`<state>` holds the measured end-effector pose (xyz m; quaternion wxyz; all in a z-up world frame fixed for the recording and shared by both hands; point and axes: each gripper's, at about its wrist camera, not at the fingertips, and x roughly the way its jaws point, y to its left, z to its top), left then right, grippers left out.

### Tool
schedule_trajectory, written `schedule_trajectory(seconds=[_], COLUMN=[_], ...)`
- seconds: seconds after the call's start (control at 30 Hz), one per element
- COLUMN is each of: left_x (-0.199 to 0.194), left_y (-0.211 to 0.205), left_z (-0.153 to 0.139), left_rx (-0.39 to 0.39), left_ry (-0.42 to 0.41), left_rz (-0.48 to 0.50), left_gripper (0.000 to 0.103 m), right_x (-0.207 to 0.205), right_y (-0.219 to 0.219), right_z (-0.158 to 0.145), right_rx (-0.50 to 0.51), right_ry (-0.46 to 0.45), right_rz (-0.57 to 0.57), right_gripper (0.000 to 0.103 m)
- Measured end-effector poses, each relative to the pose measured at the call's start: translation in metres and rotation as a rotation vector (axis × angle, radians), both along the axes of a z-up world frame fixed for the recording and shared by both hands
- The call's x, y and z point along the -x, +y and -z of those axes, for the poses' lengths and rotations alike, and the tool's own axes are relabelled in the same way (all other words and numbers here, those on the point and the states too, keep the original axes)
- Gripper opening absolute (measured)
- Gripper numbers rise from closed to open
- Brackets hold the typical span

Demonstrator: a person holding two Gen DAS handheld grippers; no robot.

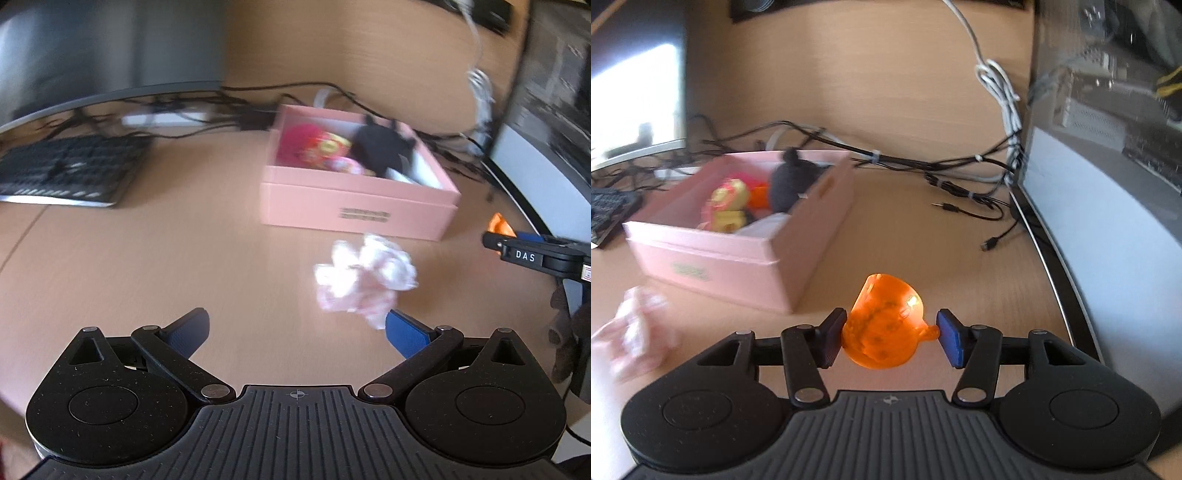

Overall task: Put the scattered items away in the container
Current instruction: 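Lift the orange toy with the right tool, then grasp the white lace cloth with the left tool while the right tool holds the orange toy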

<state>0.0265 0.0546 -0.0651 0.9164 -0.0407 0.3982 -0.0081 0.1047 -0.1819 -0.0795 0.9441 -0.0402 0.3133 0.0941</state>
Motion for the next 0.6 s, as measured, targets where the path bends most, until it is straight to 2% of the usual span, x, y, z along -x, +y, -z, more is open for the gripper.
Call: schedule_trajectory(seconds=[0.2,0.47,0.5,0.53,0.6], left_x=[-0.034,-0.056,-0.057,-0.057,-0.060], left_y=[-0.032,-0.054,-0.054,-0.055,-0.055], left_z=[0.009,0.029,0.030,0.031,0.034], left_rx=[-0.029,-0.089,-0.095,-0.103,-0.113], left_ry=[-0.018,-0.006,-0.009,-0.009,-0.003], left_rz=[0.108,0.200,0.205,0.211,0.219], left_gripper=[0.103,0.102,0.098,0.083,0.067], right_x=[0.050,0.090,0.091,0.091,0.092], right_y=[0.011,0.022,0.022,0.021,0.020], right_z=[-0.003,-0.003,-0.003,-0.003,-0.001], right_rx=[-0.002,0.085,0.086,0.085,0.081], right_ry=[0.011,-0.002,0.000,0.004,0.015], right_rz=[-0.068,-0.118,-0.115,-0.112,-0.105], right_gripper=[0.054,0.054,0.054,0.054,0.054])
